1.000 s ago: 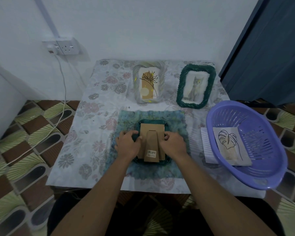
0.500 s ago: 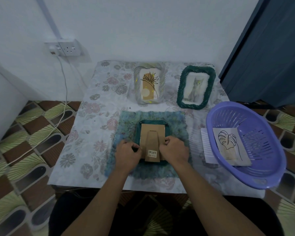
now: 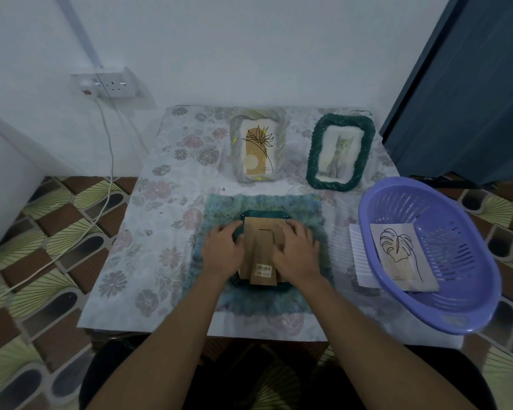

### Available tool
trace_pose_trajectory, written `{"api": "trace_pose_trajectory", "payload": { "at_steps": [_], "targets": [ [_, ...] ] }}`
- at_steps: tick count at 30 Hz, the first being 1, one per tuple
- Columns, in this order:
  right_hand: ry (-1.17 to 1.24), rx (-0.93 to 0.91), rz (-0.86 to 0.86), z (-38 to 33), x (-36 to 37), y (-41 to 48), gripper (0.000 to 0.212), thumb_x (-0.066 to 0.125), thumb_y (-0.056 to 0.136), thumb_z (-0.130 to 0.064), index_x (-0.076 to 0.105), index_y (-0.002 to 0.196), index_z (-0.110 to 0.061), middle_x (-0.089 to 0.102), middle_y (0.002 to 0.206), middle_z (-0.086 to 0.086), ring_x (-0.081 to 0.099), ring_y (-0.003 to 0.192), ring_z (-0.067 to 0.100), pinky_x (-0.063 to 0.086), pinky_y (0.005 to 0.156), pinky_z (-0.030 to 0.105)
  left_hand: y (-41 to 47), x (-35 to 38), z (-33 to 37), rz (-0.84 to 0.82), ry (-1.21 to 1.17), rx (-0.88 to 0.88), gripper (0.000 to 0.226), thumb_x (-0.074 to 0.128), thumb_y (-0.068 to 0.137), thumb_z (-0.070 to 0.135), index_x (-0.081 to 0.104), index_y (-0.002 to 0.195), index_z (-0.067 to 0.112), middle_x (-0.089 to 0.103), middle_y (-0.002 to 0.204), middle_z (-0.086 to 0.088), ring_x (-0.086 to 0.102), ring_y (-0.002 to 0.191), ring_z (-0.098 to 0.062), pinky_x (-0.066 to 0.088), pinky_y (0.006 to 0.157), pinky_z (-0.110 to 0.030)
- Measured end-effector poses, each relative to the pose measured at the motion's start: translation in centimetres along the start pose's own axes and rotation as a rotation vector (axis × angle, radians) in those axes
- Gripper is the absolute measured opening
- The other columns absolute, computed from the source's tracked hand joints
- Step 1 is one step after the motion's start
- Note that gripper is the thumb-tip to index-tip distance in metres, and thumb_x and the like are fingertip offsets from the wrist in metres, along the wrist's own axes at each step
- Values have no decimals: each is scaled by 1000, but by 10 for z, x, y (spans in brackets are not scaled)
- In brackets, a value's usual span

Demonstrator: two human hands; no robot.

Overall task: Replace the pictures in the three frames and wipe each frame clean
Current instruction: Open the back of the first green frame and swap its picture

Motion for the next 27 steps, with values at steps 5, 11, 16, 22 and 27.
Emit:
{"api": "trace_pose_trajectory", "payload": {
  "at_steps": [5,11,16,22,27],
  "targets": [
    [-106,-93,-63,7,12,0,56,35,103,-39,21,156,-29,4,167,-5,2,153,21,18,117,51,11,2,8,-95,235,18,44,40,103,41,40,147,37,45,134,-7,38,126,-33,34,107,-53],
    [-172,-89,-121,5,19,-3,61,26,102,-57,14,158,-35,-3,168,-6,-7,154,24,9,119,56,11,4,4,-66,285,94,41,44,102,40,48,142,34,47,128,-7,42,119,-31,39,102,-49],
    [-252,-99,-136,3,27,-3,64,22,101,-60,11,158,-33,-4,168,0,-10,153,27,7,118,56,12,3,3,-68,299,117,39,46,101,39,54,138,31,48,129,-7,41,121,-30,40,101,-48],
    [-307,-111,-105,4,35,-3,84,-7,84,-66,10,158,-30,-3,168,4,-4,154,24,8,118,56,17,2,7,-48,227,113,34,52,98,34,59,128,20,46,129,-9,43,119,-31,44,97,-47],
    [-313,-117,-77,5,38,-3,88,-10,81,-66,12,159,-29,3,168,5,1,154,25,10,117,57,25,3,12,-26,113,99,39,52,100,27,52,138,19,47,131,-11,44,122,-31,43,100,-45]
  ]
}}
Point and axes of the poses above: each hand's wrist, its own y-axis towards the middle knuckle, its own x-axis out of the palm, z = x × y, the point moved 1 cm from there along y, towards the middle knuckle
